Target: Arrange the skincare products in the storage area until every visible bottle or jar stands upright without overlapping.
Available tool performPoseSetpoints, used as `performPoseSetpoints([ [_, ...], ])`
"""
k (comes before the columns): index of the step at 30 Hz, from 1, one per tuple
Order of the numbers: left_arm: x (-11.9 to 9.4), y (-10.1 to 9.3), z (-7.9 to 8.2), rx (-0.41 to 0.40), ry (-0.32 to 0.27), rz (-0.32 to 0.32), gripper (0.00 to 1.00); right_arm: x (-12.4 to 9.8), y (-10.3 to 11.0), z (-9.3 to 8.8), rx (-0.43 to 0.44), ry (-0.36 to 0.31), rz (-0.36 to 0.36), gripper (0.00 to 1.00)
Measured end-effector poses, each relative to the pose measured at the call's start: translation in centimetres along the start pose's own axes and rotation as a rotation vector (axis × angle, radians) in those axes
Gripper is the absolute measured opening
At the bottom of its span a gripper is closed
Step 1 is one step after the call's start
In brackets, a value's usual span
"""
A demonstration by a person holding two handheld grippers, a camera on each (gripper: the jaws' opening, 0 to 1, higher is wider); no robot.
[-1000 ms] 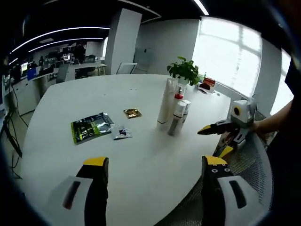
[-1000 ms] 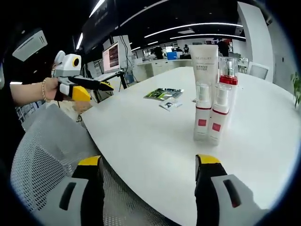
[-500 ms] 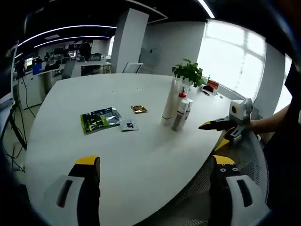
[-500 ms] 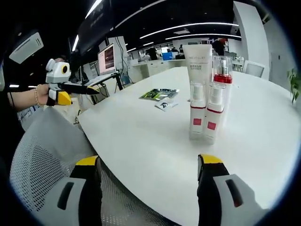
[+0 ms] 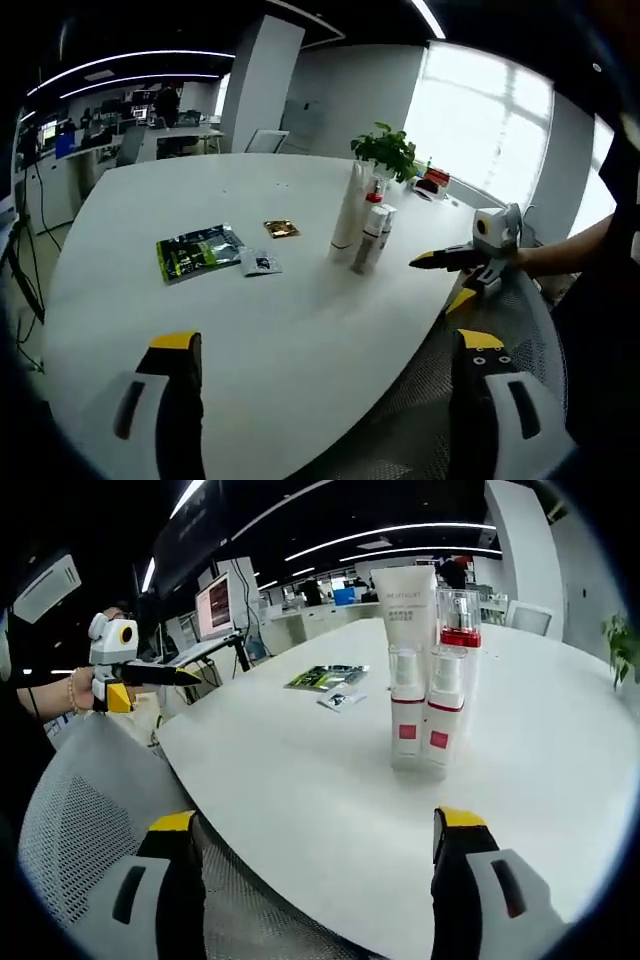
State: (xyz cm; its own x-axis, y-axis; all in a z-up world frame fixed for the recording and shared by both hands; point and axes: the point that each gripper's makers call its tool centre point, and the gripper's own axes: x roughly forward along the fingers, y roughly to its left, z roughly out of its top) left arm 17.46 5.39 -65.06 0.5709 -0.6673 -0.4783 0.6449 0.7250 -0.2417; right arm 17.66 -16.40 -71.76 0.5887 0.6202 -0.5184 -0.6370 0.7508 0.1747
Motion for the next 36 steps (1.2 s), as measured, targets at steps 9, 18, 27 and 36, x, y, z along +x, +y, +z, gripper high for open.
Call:
performPoseSetpoints([
  [9,1.1,1.1,0.2,0.002,0.002,-0.018,0.99,-0.1,-1.0,-0.6,0.026,0.014,-0.047,0.99],
  [18,2.3,3.4,1.0,0.017,0.011,-0.022,0.98,-0.2,-1.7,-0.9,0.043,0.029,-0.078,0.99],
  [27,3.8,5.7,1.7,0.044,0.040,-0.029,0.98,-0.3,-2.2,-1.0,0.059,0.034,-0.108,0.99],
  [36,5.9,8.6,2.7,0.102,0.070,-0.022,0.96,-0.5,-2.8,-1.3,0.076,0.041,-0.139,0.99],
])
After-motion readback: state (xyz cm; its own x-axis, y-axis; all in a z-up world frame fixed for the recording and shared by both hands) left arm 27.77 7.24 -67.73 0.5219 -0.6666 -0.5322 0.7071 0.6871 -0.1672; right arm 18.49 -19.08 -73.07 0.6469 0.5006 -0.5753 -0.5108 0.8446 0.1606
